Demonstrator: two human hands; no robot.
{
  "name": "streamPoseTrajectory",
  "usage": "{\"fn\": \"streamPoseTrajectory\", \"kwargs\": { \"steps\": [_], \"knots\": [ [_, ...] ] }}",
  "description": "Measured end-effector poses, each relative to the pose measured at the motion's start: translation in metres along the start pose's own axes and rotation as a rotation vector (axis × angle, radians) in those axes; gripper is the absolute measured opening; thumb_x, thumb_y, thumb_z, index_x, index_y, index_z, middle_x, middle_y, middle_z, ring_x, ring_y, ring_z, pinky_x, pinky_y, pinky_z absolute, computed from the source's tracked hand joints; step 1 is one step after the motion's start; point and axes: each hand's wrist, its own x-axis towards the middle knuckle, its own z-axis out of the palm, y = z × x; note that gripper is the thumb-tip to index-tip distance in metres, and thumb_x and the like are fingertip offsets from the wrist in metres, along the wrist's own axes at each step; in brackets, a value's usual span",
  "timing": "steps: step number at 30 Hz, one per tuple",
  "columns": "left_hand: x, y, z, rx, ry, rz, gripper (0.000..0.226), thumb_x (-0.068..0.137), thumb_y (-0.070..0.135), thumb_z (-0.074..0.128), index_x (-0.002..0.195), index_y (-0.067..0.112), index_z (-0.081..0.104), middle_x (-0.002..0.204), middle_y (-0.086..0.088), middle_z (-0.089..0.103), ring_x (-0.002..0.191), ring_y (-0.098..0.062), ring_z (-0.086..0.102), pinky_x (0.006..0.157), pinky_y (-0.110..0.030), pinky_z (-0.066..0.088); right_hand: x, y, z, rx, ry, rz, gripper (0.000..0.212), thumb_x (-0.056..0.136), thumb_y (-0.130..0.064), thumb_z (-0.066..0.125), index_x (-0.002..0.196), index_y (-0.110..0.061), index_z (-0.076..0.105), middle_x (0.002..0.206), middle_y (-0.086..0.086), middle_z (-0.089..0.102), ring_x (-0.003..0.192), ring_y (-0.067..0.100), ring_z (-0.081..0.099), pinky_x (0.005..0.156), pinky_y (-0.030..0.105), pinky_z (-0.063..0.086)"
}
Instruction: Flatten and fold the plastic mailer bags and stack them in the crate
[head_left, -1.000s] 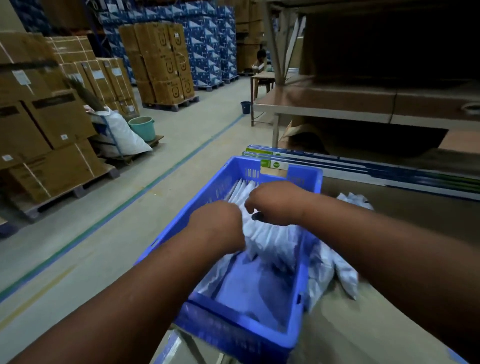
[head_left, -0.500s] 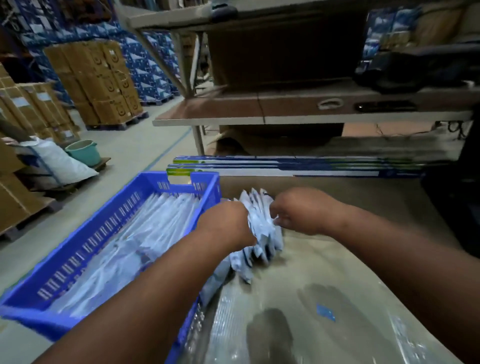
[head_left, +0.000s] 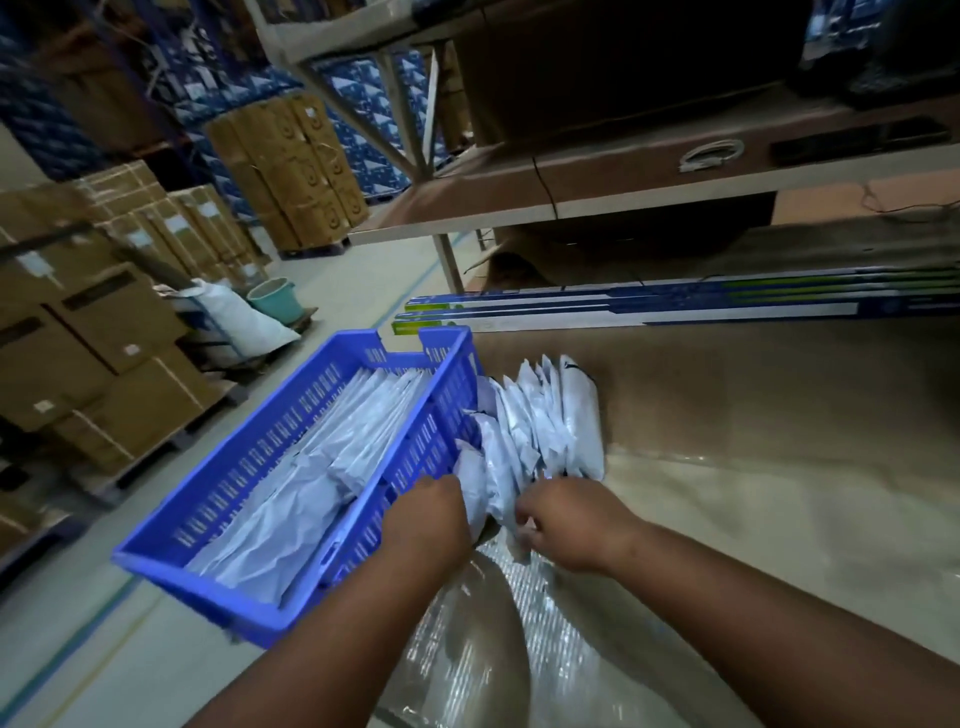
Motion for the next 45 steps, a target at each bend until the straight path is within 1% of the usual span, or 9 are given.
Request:
{"fn": "streamPoseTrajectory", "kwargs": {
  "steps": [6, 11, 17, 22, 26, 30, 35, 41, 45],
  "knots": [
    [0.011, -0.013, 0.049, -0.091, 0.004, -0.067, 0.044, 0.092, 0.033, 0.07, 0.131, 0.024, 0.052, 0.121, -0.007, 0.062, 0.112, -0.03, 0.07, 0.092, -0.045, 0.06, 0.018, -0.029, 0.045, -0.085, -0.056, -0.088, 0.043, 0.096, -0.039, 0.052, 0.138, -0.044, 0.056, 0.12, 0.0, 0.071, 0.11, 0.029, 0.068, 0.086, 0.039, 0.054],
    [0.011, -0.015, 0.054, -0.174, 0.073, -0.064, 0.032, 0.089, 0.017, 0.069, 0.119, 0.021, 0.061, 0.113, -0.004, 0.069, 0.104, -0.028, 0.073, 0.086, -0.039, 0.06, 0.03, 0.008, 0.046, -0.164, 0.089, 0.182, 0.035, 0.099, -0.026, 0.051, 0.132, -0.033, 0.06, 0.116, 0.001, 0.071, 0.103, 0.025, 0.07, 0.078, 0.036, 0.052],
    [0.005, -0.004, 0.065, -0.304, 0.157, 0.096, 0.022, 0.091, 0.015, 0.06, 0.111, 0.023, 0.056, 0.113, -0.005, 0.062, 0.099, -0.035, 0.068, 0.079, -0.042, 0.052, 0.024, 0.069, 0.01, -0.117, 0.081, 0.469, 0.041, 0.095, -0.036, 0.058, 0.136, -0.033, 0.058, 0.135, -0.003, 0.066, 0.119, 0.022, 0.066, 0.095, 0.037, 0.055],
    [-0.003, 0.009, 0.077, -0.314, 0.229, 0.316, 0.025, 0.087, 0.026, 0.073, 0.096, 0.028, 0.05, 0.105, 0.007, 0.054, 0.082, -0.025, 0.061, 0.061, -0.036, 0.034, -0.023, 0.066, 0.006, 0.197, 0.148, 0.437, 0.062, 0.087, -0.026, 0.063, 0.147, -0.033, 0.055, 0.147, -0.006, 0.058, 0.127, 0.018, 0.06, 0.104, 0.037, 0.051],
    [-0.014, 0.022, 0.08, -0.402, 0.295, 0.482, 0.021, 0.082, 0.014, 0.064, 0.086, 0.026, 0.047, 0.093, 0.006, 0.05, 0.073, -0.022, 0.052, 0.058, -0.035, 0.026, -0.094, 0.067, 0.014, 0.698, 0.43, 0.453, 0.041, 0.094, -0.009, 0.056, 0.119, -0.036, 0.075, 0.125, -0.013, 0.069, 0.108, 0.008, 0.067, 0.094, 0.03, 0.054],
    [-0.026, 0.051, 0.084, -0.455, 0.315, 0.579, 0.023, 0.083, 0.015, 0.067, 0.082, 0.024, 0.046, 0.087, 0.005, 0.049, 0.064, -0.025, 0.05, 0.052, -0.034, 0.032, -0.154, 0.064, 0.003, 1.019, 0.327, 0.54, 0.021, 0.107, -0.039, 0.058, 0.115, -0.039, 0.077, 0.125, -0.017, 0.067, 0.116, 0.007, 0.065, 0.09, 0.033, 0.057],
    [-0.034, 0.091, 0.085, -0.483, 0.32, 0.658, 0.027, 0.082, 0.014, 0.072, 0.083, 0.024, 0.046, 0.089, 0.005, 0.049, 0.064, -0.024, 0.051, 0.052, -0.035, 0.034, -0.191, 0.075, 0.007, 0.353, 0.021, 0.38, 0.082, 0.074, -0.078, 0.076, 0.145, -0.049, 0.05, 0.135, -0.027, 0.045, 0.121, -0.005, 0.052, 0.1, 0.017, 0.044],
    [-0.048, 0.076, 0.108, -0.419, 0.288, 0.799, 0.023, 0.08, 0.001, 0.066, 0.087, 0.018, 0.052, 0.098, 0.004, 0.051, 0.079, -0.021, 0.051, 0.061, -0.034, 0.041, -0.221, 0.078, 0.039, -0.114, 0.093, 0.31, 0.059, 0.092, -0.043, 0.057, 0.15, -0.041, 0.044, 0.129, -0.007, 0.054, 0.112, 0.022, 0.052, 0.088, 0.037, 0.049],
    [-0.063, 0.044, 0.127, -0.314, 0.312, 0.911, 0.011, 0.088, 0.01, 0.071, 0.098, 0.014, 0.067, 0.12, -0.003, 0.061, 0.105, -0.028, 0.06, 0.085, -0.04, 0.052, -0.247, 0.076, 0.046, -0.094, 0.096, 0.282, 0.066, 0.09, -0.062, 0.059, 0.15, -0.036, 0.05, 0.147, 0.0, 0.051, 0.13, 0.026, 0.05, 0.102, 0.046, 0.048]
  ]
}}
